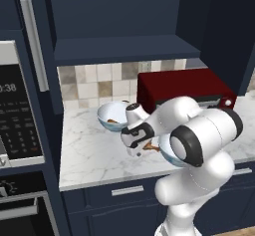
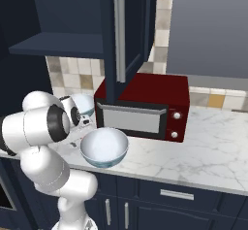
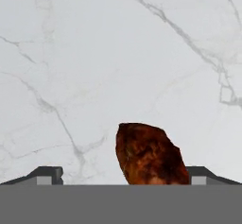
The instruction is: Pick both bowls and place them on the counter. Then place the chicken drumstick in one bowl and place the bread in the other bowl.
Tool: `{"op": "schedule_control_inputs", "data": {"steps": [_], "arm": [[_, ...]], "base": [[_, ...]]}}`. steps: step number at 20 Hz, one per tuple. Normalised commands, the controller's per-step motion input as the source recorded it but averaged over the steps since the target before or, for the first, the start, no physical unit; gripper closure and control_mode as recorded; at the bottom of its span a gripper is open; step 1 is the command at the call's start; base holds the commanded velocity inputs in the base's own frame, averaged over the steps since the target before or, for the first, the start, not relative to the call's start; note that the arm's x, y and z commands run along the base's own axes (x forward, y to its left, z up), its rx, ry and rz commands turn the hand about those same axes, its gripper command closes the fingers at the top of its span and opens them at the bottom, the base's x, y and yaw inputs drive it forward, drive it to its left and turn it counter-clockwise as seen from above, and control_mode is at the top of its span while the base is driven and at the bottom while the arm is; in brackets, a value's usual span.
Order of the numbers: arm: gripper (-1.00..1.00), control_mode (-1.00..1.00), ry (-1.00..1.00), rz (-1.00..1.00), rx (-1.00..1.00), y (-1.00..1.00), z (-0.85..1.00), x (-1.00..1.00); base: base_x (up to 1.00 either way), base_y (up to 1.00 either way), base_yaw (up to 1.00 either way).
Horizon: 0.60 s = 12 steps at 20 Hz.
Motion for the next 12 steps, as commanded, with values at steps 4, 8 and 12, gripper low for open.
{"op": "schedule_control_inputs", "data": {"steps": [4, 8, 12], "arm": [[1.0, -1.0, 0.0, 0.05, 0.0, 0.05, -0.22, 0.02], [1.0, -1.0, 0.0, 0.06, 0.0, 0.03, -0.24, 0.0], [1.0, -1.0, 0.0, 0.04, 0.0, 0.24, -0.12, 0.0]], "base": [[0.0, 0.0, 0.0], [0.0, 0.0, 0.0], [0.0, 0.0, 0.0]]}}
